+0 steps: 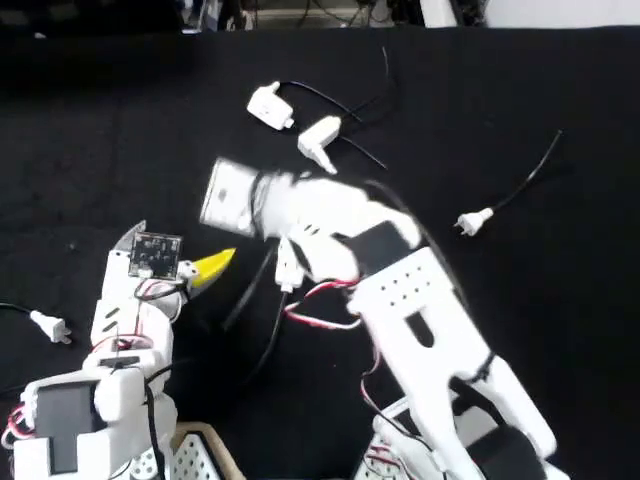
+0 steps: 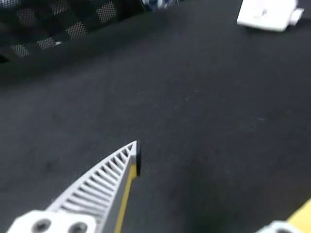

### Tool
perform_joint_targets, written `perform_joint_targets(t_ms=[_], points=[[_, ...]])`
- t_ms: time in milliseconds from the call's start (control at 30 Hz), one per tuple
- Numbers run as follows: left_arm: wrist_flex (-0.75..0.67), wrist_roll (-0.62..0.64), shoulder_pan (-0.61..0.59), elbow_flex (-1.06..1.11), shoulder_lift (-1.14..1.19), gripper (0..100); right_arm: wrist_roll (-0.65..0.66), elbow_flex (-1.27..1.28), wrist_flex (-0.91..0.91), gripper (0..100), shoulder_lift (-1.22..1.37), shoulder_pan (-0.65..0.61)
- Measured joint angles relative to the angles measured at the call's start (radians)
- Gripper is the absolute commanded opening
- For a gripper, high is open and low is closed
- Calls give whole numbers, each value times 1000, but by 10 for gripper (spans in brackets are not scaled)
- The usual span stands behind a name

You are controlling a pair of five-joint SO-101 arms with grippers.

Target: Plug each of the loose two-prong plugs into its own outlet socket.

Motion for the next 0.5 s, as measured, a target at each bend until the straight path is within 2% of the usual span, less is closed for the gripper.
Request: perform_joint_targets(t_ms=[133,367,500], points=[[2,-9,-17,0,-3,522,98,81,-34,12,14,-41],[3,-15,-17,0,-3,522,115,78,-41,12,153,-20],[3,-18,-17,2,-3,522,133,2,18,12,236,-6]])
